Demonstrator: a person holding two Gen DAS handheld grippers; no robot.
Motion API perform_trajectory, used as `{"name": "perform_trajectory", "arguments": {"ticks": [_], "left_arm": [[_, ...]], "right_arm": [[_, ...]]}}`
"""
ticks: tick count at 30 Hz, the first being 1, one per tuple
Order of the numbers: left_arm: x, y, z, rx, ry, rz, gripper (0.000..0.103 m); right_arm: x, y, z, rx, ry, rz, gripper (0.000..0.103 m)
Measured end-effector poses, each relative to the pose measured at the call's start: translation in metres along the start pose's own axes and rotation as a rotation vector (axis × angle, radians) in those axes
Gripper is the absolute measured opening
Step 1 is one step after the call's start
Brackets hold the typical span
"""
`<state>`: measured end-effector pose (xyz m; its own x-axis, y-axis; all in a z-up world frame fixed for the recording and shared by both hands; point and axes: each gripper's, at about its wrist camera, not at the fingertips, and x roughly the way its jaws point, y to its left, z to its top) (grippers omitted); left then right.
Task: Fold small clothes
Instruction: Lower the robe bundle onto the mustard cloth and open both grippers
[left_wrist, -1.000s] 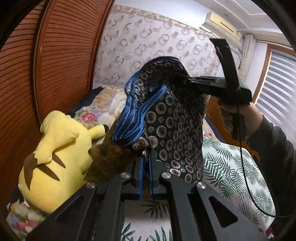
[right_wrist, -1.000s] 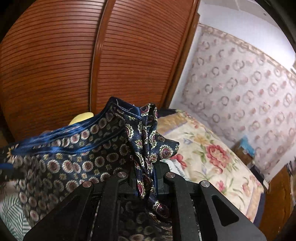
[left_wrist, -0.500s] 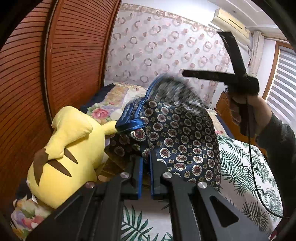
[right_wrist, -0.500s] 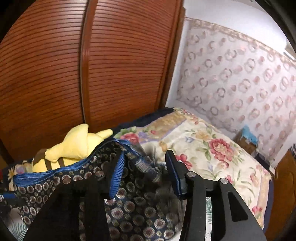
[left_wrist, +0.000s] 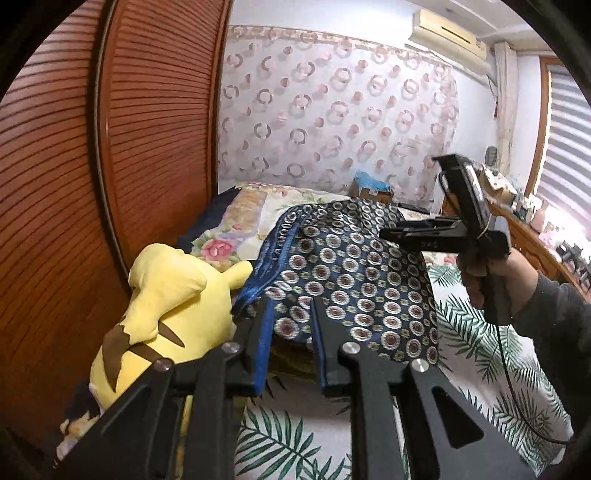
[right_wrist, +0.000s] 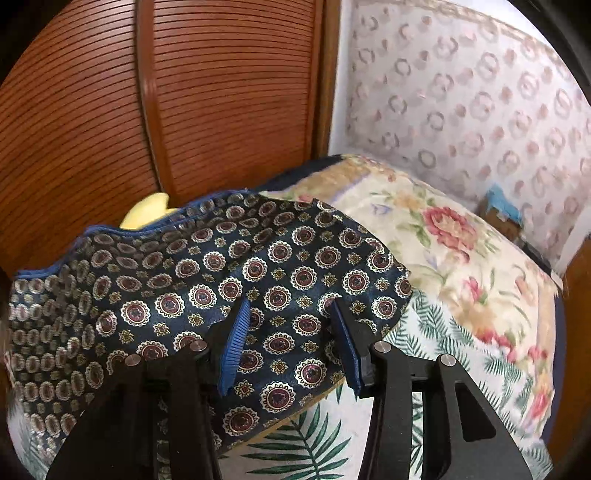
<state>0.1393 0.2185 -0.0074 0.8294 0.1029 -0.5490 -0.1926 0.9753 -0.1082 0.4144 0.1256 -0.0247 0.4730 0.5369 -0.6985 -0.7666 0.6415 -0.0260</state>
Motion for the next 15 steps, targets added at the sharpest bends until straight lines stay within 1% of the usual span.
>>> {"name": "perform_trajectory", "arguments": {"ticks": [2, 5, 8, 11, 13, 15], "left_arm": [[-0.003, -0.007, -0.001, 0.021, -0.005, -0.008, 0.017], [-0.006, -0.017, -0.002, 0.038, 0.001, -0.019, 0.017], [-0.014, -0.035, -0.001, 0.059, -0.016, -0.044, 0.017], [-0.020, -0.051, -0.003, 0.086, -0.031, -0.085, 0.018], [-0.023, -0.065, -0.004, 0.104, -0.027, -0.113, 0.018], [-0.026, -0.080, -0.006, 0.118, -0.029, -0.155, 0.018]], "right_arm": [[-0.011, -0.001, -0.005, 0.028, -0.024, -0.003, 0.046], [-0.038, -0.002, -0.015, 0.054, -0.063, -0.016, 0.046], [-0.073, -0.002, -0.030, 0.064, -0.094, -0.040, 0.046], [-0.114, -0.005, -0.052, 0.103, -0.136, -0.059, 0.046], [-0.143, -0.007, -0.069, 0.137, -0.163, -0.078, 0.051], [-0.168, -0.008, -0.086, 0.160, -0.185, -0.100, 0.061]]}}
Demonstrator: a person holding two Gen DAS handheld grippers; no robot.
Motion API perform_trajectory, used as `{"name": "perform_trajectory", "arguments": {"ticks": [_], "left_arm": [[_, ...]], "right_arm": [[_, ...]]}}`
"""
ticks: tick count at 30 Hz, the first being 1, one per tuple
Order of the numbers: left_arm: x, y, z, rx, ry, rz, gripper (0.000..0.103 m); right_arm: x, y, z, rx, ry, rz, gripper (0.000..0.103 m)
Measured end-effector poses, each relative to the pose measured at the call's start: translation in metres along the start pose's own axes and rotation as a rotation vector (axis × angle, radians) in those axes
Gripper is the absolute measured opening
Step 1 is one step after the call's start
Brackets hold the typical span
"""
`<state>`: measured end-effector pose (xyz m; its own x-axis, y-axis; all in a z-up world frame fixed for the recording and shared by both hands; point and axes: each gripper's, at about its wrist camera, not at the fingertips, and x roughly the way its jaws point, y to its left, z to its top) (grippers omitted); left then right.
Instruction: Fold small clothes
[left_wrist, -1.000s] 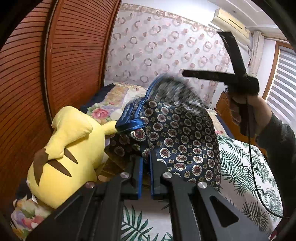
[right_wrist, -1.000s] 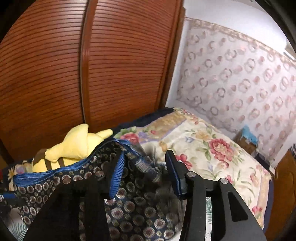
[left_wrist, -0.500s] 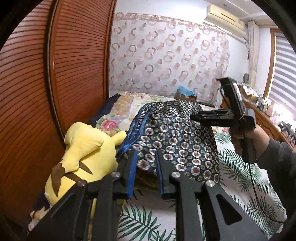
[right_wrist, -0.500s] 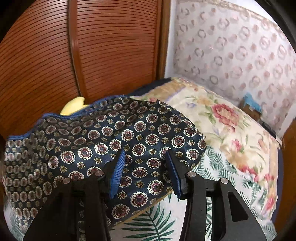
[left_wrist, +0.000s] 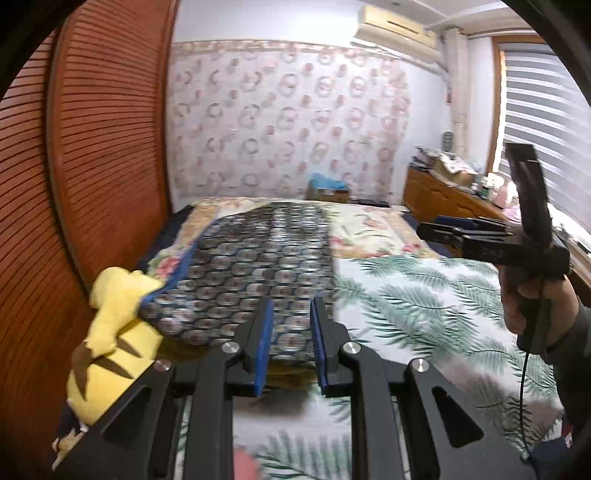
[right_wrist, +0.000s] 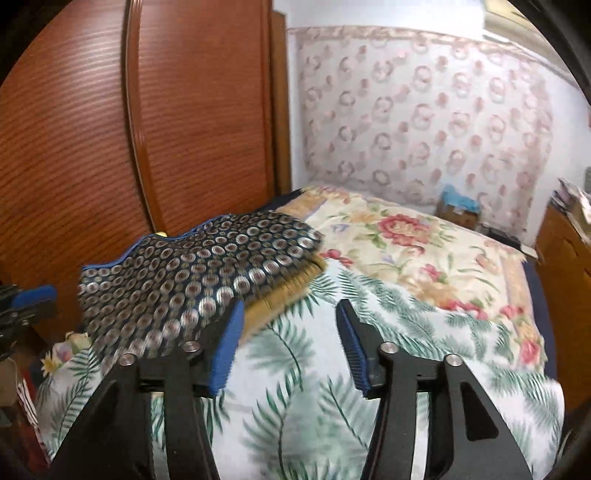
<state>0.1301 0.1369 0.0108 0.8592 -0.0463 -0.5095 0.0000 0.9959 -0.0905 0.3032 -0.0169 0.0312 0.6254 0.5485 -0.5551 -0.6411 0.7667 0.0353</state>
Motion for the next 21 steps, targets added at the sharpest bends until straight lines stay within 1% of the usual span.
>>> {"name": "perform_trajectory", "arguments": {"ticks": [1, 2, 3, 4, 5, 6, 10, 17, 21], "left_arm": [[-0.001, -0.005, 0.000, 0.002, -0.001, -0.013, 0.018], [-0.002, -0.012, 0.001, 0.006, -0.003, -0.030, 0.018], [-0.002, -0.021, 0.001, 0.014, -0.005, -0.046, 0.018], [-0.003, -0.027, 0.002, 0.022, -0.008, -0.050, 0.018], [-0.003, -0.035, 0.004, 0.028, -0.010, -0.049, 0.018], [-0.003, -0.041, 0.005, 0.034, -0.012, -0.049, 0.018], [-0.001, -0.061, 0.007, 0.046, -0.002, -0.086, 0.018], [0.000, -0.092, 0.006, 0.058, 0.020, -0.097, 0.018], [-0.005, -0.107, 0.006, 0.072, 0.016, -0.079, 0.019]], "right_arm": [[-0.015, -0.003, -0.006, 0.011, -0.013, -0.017, 0.064], [-0.026, -0.005, -0.010, 0.021, -0.024, -0.030, 0.069], [-0.039, -0.008, -0.016, 0.032, -0.034, -0.040, 0.077], [-0.051, -0.010, -0.022, 0.043, -0.044, -0.052, 0.081], [-0.060, -0.013, -0.026, 0.054, -0.053, -0.061, 0.088], [-0.074, -0.015, -0.034, 0.070, -0.064, -0.072, 0.090], [-0.106, -0.022, -0.052, 0.100, -0.078, -0.134, 0.091], [-0.149, -0.028, -0.078, 0.159, -0.117, -0.212, 0.091], [-0.172, -0.033, -0.091, 0.188, -0.137, -0.258, 0.091]]}}
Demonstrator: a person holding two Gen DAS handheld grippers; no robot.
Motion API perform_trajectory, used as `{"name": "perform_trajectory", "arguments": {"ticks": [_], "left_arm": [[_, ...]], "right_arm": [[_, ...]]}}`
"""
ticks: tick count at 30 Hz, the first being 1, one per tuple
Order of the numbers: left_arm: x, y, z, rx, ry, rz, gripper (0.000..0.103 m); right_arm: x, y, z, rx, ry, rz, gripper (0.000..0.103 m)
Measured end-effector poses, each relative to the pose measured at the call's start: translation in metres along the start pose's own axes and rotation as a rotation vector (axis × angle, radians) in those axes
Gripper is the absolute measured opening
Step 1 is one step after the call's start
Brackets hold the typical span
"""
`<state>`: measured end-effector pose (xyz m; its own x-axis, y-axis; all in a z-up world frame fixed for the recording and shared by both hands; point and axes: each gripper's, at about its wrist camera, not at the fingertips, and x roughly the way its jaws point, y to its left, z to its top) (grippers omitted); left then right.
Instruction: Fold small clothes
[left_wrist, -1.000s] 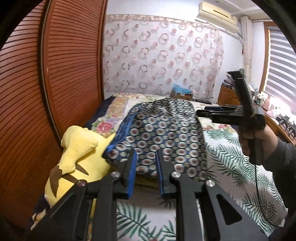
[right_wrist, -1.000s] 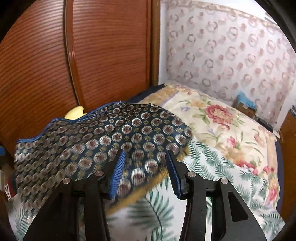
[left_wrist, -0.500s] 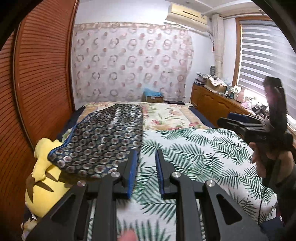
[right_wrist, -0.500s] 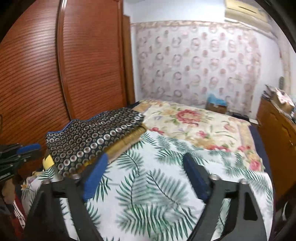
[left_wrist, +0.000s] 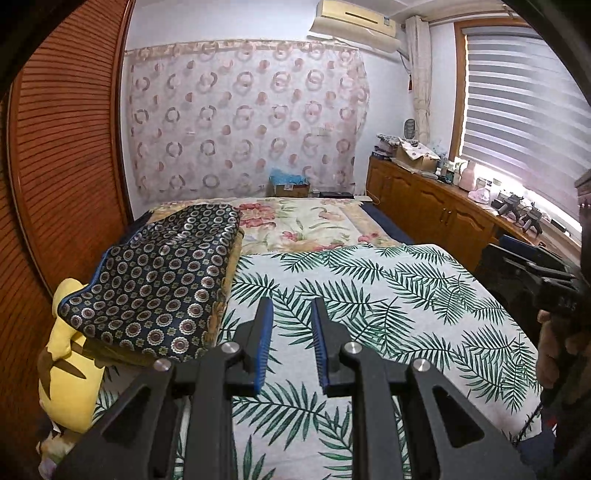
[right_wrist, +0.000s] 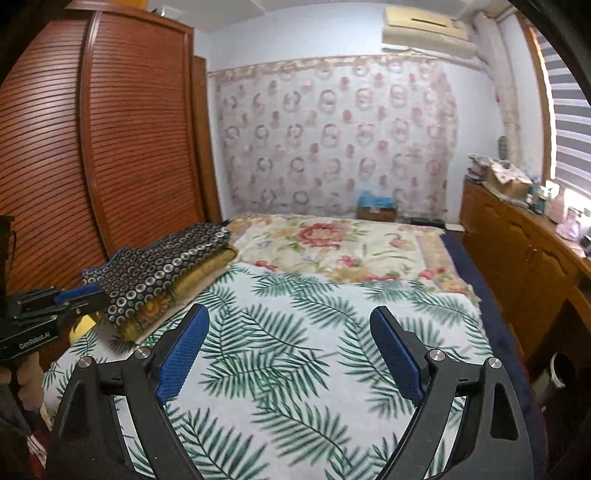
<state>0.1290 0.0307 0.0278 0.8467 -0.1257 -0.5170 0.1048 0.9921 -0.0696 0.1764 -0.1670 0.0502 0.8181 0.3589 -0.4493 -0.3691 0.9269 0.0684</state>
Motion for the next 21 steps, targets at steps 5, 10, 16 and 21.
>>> {"name": "perform_trajectory", "arguments": {"ticks": [5, 10, 16, 21], "left_arm": [[-0.012, -0.011, 0.005, 0.005, -0.029, 0.025, 0.019], [-0.029, -0.018, 0.014, 0.010, -0.072, 0.046, 0.019], [-0.044, -0.025, 0.019, 0.024, -0.113, 0.073, 0.019], [-0.050, -0.028, 0.020, 0.030, -0.125, 0.075, 0.020]], "right_arm": [[-0.025, -0.009, -0.007, 0.026, -0.028, -0.046, 0.091], [-0.052, -0.013, -0.009, 0.042, -0.066, -0.074, 0.091], [-0.070, -0.019, -0.009, 0.057, -0.095, -0.101, 0.091], [-0.076, -0.023, -0.010, 0.070, -0.104, -0.114, 0.091]]}}
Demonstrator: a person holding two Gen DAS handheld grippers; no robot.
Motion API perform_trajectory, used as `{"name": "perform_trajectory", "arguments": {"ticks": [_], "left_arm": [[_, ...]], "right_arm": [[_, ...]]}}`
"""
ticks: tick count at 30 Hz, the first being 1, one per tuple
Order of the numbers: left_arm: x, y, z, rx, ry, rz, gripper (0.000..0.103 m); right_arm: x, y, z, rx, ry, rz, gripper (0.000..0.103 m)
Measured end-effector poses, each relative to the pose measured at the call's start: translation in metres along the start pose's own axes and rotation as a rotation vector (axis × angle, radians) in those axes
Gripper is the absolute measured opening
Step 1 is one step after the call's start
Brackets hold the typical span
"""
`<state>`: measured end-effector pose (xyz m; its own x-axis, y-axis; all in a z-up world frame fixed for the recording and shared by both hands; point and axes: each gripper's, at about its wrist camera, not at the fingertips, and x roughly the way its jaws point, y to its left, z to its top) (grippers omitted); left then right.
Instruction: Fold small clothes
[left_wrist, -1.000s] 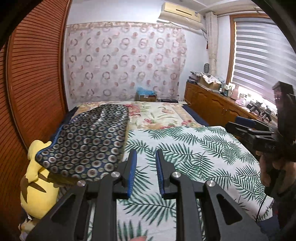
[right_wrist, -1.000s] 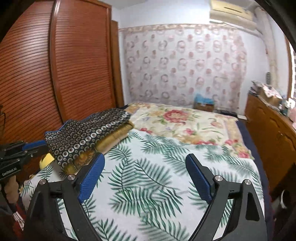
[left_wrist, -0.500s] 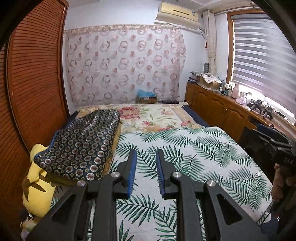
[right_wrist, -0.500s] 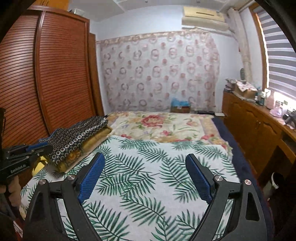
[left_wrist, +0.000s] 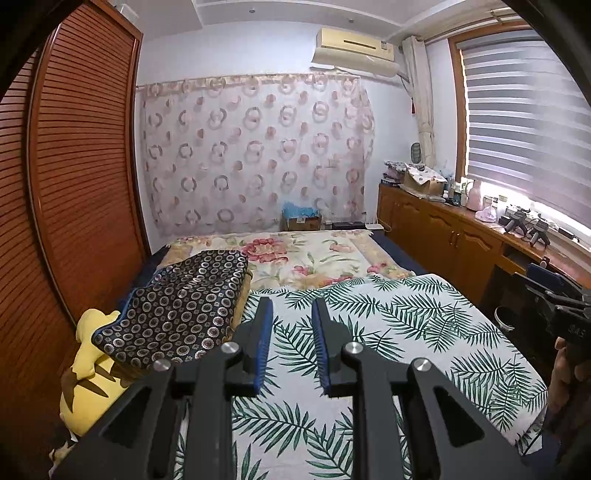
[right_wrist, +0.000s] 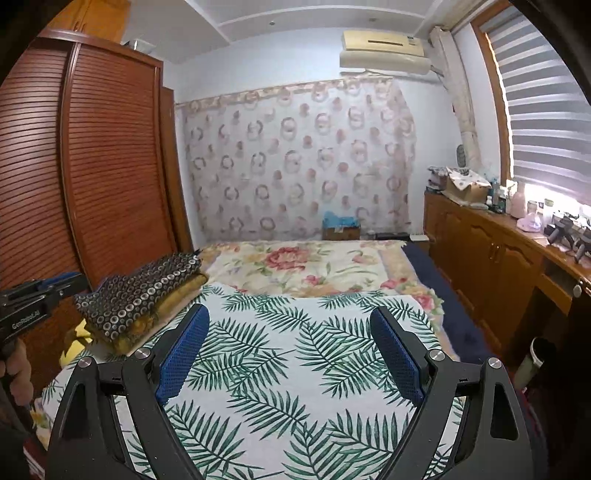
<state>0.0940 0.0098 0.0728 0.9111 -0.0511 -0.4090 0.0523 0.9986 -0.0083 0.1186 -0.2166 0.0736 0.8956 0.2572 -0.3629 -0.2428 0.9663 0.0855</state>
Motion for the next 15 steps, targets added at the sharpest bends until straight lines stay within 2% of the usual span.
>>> {"name": "perform_trajectory", "arguments": {"ticks": [15], "left_arm": [[-0.0041, -0.0047, 0.0003, -0.003, -0.004, 0.002, 0.020]], "right_arm": [[0.0018, -0.0072, -0.0037, -0.001, 0.003, -0.030, 0.091]]}}
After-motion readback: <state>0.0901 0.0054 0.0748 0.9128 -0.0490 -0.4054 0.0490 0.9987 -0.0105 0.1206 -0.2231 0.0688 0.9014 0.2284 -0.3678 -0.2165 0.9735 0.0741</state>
